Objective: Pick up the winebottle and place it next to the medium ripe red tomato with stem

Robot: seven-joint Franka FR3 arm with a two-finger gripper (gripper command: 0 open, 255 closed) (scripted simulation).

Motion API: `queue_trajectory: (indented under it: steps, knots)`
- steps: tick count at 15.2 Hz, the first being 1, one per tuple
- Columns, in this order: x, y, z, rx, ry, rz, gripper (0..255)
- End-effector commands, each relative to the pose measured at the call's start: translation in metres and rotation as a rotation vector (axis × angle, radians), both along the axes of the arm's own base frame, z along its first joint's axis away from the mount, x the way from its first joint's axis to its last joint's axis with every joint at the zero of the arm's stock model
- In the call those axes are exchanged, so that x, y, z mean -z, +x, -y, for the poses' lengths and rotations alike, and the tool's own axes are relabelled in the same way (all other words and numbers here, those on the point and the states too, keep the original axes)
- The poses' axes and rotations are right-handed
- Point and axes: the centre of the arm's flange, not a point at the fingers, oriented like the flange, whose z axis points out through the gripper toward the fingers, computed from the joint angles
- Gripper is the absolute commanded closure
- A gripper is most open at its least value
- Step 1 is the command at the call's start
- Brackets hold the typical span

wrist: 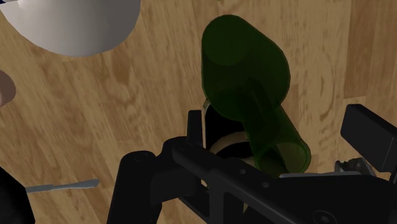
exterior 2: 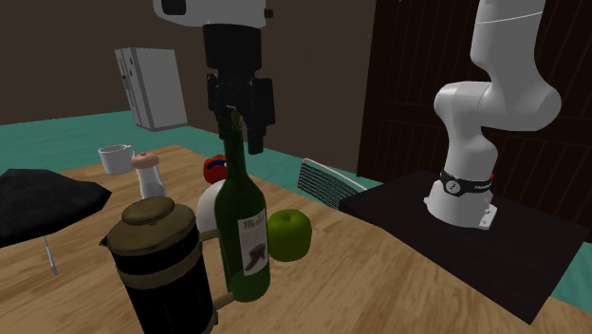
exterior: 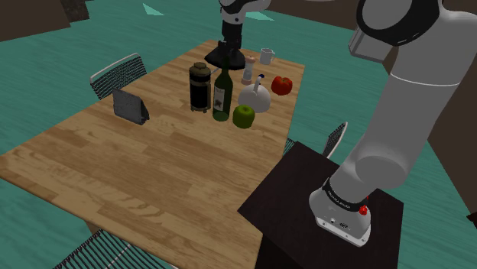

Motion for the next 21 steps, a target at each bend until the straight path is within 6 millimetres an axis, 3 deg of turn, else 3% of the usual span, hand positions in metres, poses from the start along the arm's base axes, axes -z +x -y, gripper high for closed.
queue_trajectory:
  steps: [1, 2, 11, 21]
  knots:
    - [0.0, 0.0, 0.0, 0.0, 0.0, 0.0, 0]
    - [0.0, 0.0, 0.0, 0.0, 0.0, 0.0, 255]
    - [0.0, 0.0, 0.0, 0.0, 0.0, 0.0, 255]
    - [-0.053, 0.0, 0.0, 0.0, 0.0, 0.0, 255]
